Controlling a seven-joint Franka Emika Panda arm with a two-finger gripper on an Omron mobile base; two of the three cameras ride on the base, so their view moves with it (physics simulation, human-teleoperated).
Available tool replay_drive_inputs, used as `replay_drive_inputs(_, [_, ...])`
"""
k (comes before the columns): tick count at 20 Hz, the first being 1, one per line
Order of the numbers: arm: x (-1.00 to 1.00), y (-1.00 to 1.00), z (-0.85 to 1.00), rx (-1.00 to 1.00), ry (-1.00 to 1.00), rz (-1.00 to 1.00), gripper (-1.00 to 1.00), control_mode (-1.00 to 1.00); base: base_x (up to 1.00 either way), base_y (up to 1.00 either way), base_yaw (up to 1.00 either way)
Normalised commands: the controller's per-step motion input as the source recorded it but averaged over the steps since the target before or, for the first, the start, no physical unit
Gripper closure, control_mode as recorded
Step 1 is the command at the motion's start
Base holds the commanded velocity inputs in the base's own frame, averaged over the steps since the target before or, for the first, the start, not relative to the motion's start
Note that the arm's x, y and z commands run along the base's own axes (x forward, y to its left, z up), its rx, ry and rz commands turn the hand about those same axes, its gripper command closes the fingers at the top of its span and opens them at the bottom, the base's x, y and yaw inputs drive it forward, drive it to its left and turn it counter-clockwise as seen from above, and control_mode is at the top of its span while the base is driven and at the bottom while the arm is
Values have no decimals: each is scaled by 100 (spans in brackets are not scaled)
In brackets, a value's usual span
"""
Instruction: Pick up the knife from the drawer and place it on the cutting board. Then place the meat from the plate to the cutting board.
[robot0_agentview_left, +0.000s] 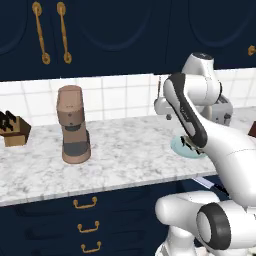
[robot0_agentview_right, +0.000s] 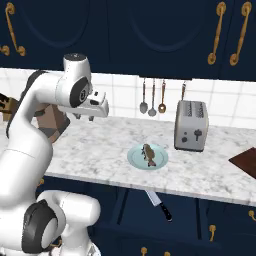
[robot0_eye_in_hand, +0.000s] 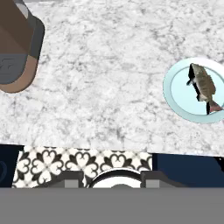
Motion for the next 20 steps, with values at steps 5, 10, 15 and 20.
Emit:
replay_drive_inputs(5, [0,0,0,0,0,0,-100,100,-50,-19,0])
replay_drive_inputs(10, [0,0,0,0,0,0,-100,100,-78,-89,1])
replay_drive_inputs(15, [0,0,0,0,0,0,-100,100,0,-100,12])
replay_drive_inputs(20, [0,0,0,0,0,0,-100,100,26,-100,20])
